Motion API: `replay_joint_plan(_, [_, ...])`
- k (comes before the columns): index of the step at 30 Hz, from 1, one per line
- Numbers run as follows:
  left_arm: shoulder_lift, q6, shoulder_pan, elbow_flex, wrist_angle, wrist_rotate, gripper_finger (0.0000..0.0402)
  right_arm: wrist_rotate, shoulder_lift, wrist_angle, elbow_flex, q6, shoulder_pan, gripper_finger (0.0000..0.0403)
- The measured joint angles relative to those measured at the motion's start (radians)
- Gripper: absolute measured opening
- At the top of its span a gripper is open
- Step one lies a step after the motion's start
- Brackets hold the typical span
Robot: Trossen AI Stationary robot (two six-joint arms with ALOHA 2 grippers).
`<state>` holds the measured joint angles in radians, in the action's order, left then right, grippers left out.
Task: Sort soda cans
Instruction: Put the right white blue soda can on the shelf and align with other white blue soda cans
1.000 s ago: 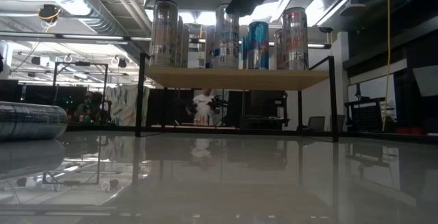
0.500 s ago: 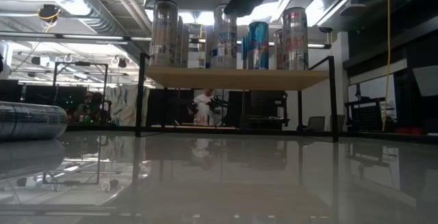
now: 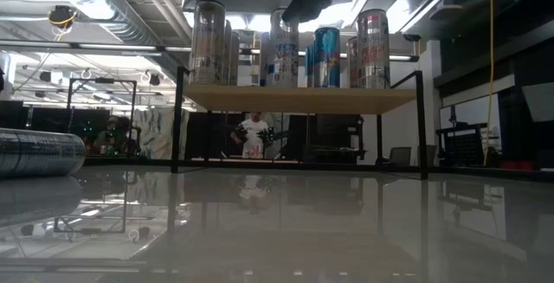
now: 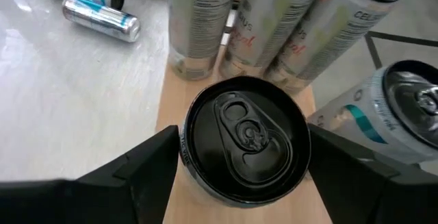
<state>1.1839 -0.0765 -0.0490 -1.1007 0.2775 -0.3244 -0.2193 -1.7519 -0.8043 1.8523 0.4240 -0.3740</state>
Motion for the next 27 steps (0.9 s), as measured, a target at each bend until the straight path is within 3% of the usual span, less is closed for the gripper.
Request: replay_joint_plan(27, [0.0, 0.0, 0.0, 0.0, -0.001, 0.0, 0.0327, 0.003, -0.048, 0.119, 0.002, -0.013, -0.035, 0.0296])
